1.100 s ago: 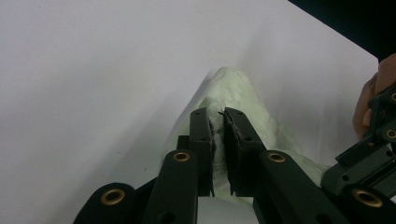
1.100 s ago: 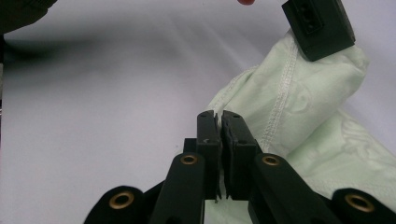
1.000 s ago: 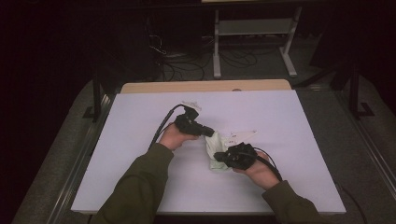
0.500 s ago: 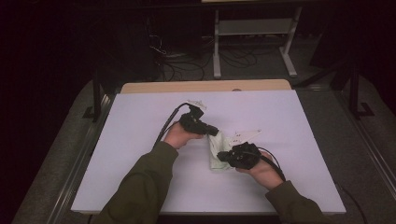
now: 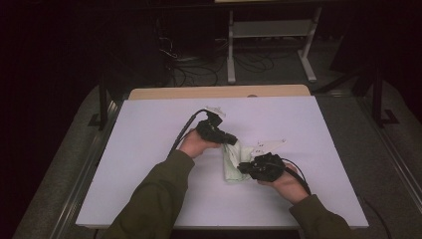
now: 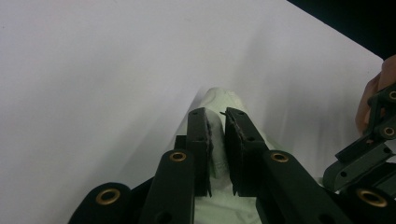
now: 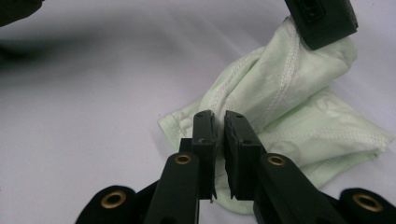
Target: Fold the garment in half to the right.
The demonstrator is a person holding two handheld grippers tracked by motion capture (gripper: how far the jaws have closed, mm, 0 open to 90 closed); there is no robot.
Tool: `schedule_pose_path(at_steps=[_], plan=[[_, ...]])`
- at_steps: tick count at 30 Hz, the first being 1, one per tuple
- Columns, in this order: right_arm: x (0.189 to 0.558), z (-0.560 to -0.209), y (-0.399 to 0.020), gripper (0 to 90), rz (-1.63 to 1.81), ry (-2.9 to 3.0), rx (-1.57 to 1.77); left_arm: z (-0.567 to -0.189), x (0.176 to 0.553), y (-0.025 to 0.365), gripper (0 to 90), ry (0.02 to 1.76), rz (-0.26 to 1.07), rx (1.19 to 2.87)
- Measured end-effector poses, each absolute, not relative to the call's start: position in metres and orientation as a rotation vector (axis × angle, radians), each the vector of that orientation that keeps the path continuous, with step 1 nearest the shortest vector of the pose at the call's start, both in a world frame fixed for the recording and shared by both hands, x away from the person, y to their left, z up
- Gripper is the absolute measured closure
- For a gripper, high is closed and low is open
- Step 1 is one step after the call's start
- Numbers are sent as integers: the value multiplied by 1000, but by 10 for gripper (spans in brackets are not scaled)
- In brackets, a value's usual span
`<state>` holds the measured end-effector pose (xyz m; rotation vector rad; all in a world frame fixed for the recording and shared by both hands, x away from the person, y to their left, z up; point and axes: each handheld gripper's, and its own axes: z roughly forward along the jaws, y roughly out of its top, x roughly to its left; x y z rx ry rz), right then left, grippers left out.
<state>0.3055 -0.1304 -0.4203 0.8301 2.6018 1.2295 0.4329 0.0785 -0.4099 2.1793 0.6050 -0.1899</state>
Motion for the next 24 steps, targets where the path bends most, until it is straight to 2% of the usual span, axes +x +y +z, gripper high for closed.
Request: schedule_pose_path(at_steps=[24], plan=[[303, -425, -154, 812, 1187, 2596, 871, -410, 435, 50, 781, 572, -182, 2188]])
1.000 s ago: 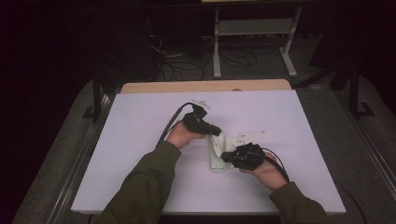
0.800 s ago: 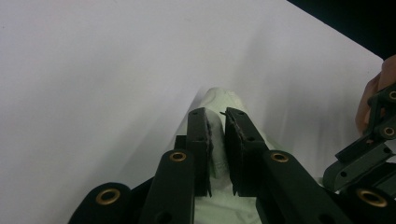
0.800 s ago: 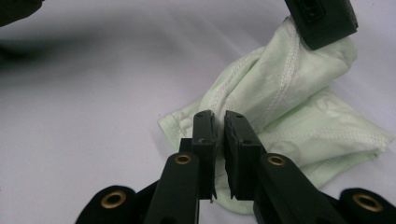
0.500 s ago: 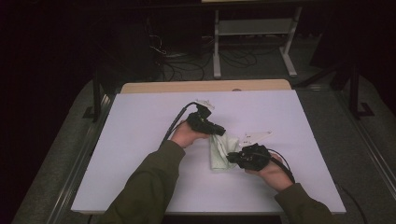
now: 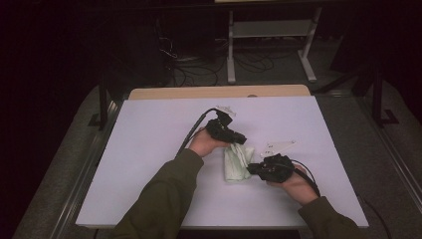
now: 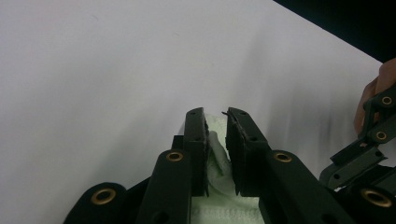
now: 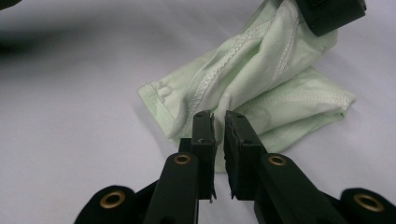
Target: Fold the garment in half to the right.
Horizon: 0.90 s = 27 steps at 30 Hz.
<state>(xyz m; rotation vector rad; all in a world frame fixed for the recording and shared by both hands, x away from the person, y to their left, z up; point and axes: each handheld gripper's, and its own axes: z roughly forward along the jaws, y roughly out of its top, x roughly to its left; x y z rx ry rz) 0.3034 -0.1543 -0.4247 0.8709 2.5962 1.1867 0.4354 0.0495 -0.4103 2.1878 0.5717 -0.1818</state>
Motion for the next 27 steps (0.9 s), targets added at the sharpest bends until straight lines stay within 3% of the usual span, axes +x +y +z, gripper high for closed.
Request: schedule_pose_path(at_steps=[20, 27], plan=[[302, -427, -176, 730, 1168, 2580, 939, -413, 437, 26, 767, 543, -196, 2184], [304, -426, -180, 790, 1159, 2587, 954, -408, 433, 24, 688, 529, -181, 2169]])
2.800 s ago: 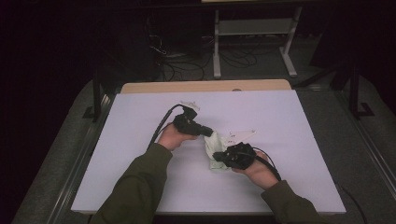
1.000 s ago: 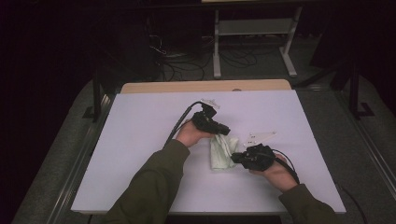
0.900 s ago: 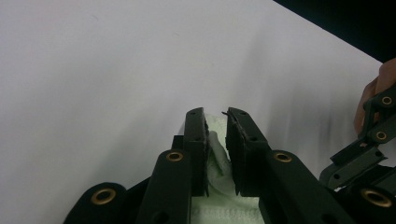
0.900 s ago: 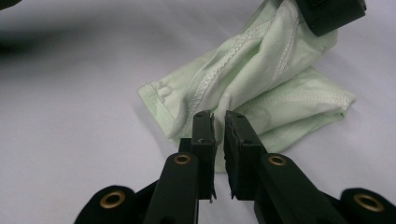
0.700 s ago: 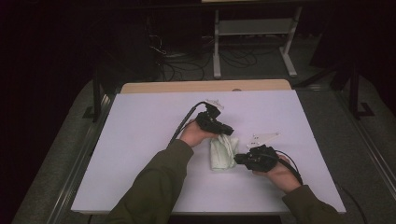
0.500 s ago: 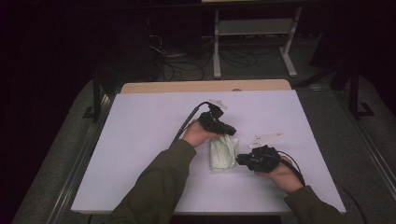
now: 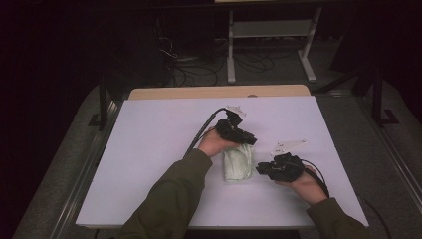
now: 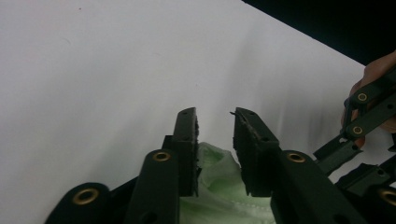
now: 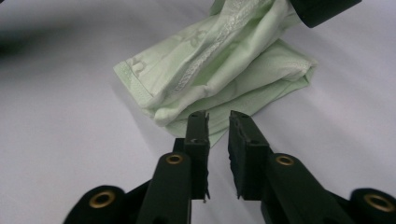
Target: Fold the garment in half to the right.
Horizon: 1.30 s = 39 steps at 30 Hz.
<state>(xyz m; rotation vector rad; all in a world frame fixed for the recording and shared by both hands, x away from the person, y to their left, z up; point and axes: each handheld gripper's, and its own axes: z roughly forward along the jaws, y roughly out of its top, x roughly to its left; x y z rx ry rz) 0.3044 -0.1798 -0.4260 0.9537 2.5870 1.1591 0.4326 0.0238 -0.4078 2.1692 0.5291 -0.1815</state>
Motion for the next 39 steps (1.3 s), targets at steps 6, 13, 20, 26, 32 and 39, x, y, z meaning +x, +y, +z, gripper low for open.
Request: schedule_pose_path(at_steps=[6, 13, 20, 26, 32, 39], plan=[[304, -424, -182, 866, 1152, 2588, 945, -399, 430, 28, 553, 528, -144, 2156], [308, -419, -183, 887, 1167, 2581, 941, -393, 425, 45, 422, 538, -123, 2138], [313, -413, -182, 887, 1179, 2584, 941, -395, 417, 64, 335, 527, -112, 2148], [319, -409, -182, 887, 1186, 2598, 951, -399, 409, 78, 268, 523, -95, 2179], [326, -403, -179, 887, 1203, 2602, 941, -400, 402, 97, 227, 543, -57, 2188], [335, -394, -171, 887, 1208, 2602, 924, -406, 393, 120, 201, 583, -34, 2180]])
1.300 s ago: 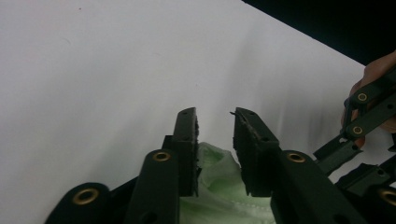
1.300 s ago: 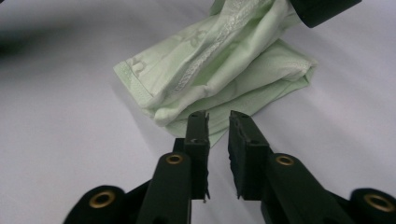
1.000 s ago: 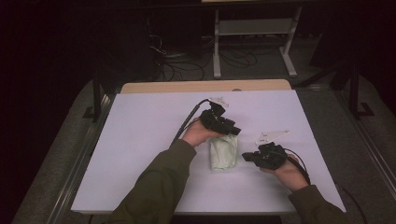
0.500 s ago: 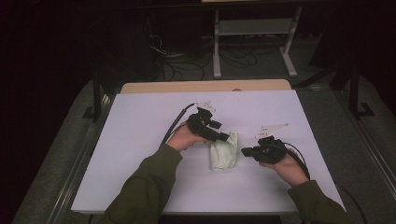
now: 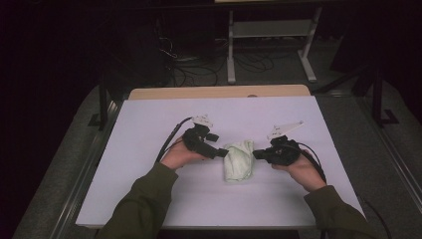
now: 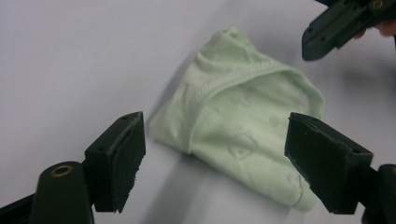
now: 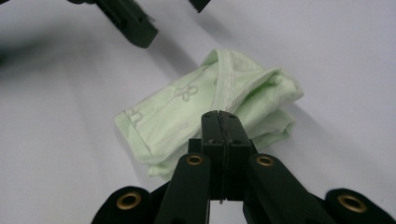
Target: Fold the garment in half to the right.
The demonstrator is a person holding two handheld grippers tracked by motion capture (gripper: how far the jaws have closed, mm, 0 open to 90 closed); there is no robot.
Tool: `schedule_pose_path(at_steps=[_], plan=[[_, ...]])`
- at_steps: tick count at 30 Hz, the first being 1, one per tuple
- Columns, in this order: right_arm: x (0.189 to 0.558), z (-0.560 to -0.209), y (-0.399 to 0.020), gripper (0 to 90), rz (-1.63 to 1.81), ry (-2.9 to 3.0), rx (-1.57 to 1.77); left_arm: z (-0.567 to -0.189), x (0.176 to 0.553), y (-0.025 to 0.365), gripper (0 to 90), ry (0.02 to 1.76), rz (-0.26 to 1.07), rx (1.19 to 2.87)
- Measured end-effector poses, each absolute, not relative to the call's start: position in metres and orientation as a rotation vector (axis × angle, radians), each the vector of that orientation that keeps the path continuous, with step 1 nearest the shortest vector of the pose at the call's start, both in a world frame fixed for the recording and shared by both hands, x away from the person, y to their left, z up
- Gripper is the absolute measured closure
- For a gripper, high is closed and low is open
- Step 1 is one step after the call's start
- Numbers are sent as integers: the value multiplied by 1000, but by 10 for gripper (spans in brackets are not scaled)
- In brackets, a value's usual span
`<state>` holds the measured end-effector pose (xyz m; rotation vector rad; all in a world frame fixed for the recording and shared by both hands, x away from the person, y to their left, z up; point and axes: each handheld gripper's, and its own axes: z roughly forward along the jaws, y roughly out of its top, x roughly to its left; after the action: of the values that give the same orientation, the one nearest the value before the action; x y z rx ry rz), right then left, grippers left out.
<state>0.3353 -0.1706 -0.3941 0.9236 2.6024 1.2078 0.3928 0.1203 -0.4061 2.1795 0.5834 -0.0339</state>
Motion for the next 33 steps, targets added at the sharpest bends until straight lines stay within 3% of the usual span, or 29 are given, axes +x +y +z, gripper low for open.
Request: schedule_pose_path(at_steps=[15, 33], plan=[[356, -389, -152, 887, 1204, 2596, 927, -415, 370, 162, 176, 627, -10, 2168], [371, -409, -154, 886, 1099, 2615, 987, -426, 348, 208, 138, 689, 59, 2164]])
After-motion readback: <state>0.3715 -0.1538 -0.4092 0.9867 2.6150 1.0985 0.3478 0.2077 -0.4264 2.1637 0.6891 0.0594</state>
